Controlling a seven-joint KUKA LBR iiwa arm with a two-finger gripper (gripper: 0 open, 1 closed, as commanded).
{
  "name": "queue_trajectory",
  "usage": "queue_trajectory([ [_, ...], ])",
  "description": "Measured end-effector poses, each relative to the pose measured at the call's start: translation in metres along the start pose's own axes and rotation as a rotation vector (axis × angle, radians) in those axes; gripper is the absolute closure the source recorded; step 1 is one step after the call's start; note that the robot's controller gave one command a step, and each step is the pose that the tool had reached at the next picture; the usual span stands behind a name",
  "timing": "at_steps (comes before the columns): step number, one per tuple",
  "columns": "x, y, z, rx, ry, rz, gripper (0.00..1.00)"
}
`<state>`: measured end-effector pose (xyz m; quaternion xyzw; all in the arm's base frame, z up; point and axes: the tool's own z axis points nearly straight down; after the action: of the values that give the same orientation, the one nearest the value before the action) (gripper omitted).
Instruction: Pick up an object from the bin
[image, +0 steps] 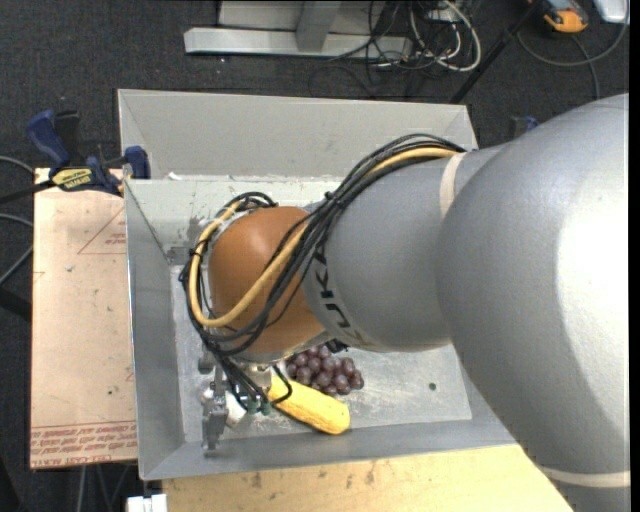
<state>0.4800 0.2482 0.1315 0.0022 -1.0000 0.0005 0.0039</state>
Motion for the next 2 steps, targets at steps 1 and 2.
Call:
queue_trajectory([
  [1, -0.002, -0.001, -0.004, -0.002, -0.007, 0.004, 0.0],
  [2, -0.01, -0.044, 0.03, -0.003, -0.01, -0.092, 0.0],
])
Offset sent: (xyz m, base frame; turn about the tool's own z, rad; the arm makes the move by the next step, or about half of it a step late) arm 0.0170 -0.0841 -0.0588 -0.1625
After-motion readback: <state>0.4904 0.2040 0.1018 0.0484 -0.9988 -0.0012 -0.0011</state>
